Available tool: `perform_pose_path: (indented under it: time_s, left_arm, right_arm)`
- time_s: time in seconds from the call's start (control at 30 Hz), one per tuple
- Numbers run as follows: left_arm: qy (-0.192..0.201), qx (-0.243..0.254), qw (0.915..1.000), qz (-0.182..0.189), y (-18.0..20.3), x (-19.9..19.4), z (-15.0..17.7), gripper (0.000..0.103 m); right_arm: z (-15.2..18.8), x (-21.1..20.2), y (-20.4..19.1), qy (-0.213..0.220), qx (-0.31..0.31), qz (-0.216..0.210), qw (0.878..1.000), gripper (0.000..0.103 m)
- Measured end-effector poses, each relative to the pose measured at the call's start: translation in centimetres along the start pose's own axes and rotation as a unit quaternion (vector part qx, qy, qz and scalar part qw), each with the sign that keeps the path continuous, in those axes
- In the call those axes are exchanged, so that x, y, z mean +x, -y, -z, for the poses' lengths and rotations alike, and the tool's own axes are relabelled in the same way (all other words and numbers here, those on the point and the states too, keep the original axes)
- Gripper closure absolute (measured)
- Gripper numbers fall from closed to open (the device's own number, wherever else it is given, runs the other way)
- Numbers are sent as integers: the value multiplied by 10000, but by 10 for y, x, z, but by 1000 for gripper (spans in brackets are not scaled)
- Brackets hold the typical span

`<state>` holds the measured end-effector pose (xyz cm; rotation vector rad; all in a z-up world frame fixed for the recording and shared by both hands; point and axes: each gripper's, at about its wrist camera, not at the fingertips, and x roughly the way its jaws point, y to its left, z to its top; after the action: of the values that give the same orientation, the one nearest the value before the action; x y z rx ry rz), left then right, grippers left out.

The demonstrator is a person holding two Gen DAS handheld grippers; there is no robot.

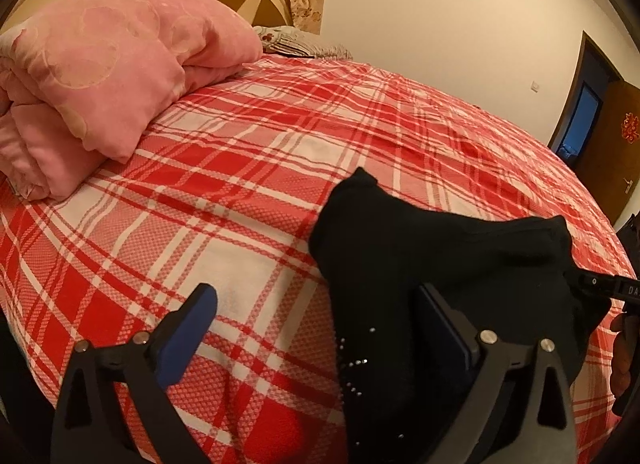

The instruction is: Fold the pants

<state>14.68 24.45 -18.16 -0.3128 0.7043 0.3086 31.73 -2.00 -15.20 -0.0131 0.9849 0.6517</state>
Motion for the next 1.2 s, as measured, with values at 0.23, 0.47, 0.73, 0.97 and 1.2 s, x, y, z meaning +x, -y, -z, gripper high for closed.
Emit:
perform_pose_path:
  time_s: [0.23, 0.47, 0.73, 0.97, 1.2]
  left_arm:
    - [-79, 258, 9994, -227, 7, -8, 0, 0]
    - [217, 345, 9985, -374, 13, -51, -2, 1]
    - [885, 343, 9954, -109, 34, -126, -6, 0]
    - [1172, 452, 9920, 119, 53, -162, 0, 0]
    - [1346, 644, 9887, 141, 64, -181, 4, 0]
  right_arm:
    - [6, -41, -5, 448, 172, 437, 9979, 28]
    - [38, -134, -23, 1171, -110, 400, 9922, 28]
    - [71, -201, -43, 1751, -333, 405, 9832, 28]
    - [74, -228, -56, 2049, -503, 352, 9769, 28]
    - [76, -238, -62, 2177, -564, 371, 9737, 27]
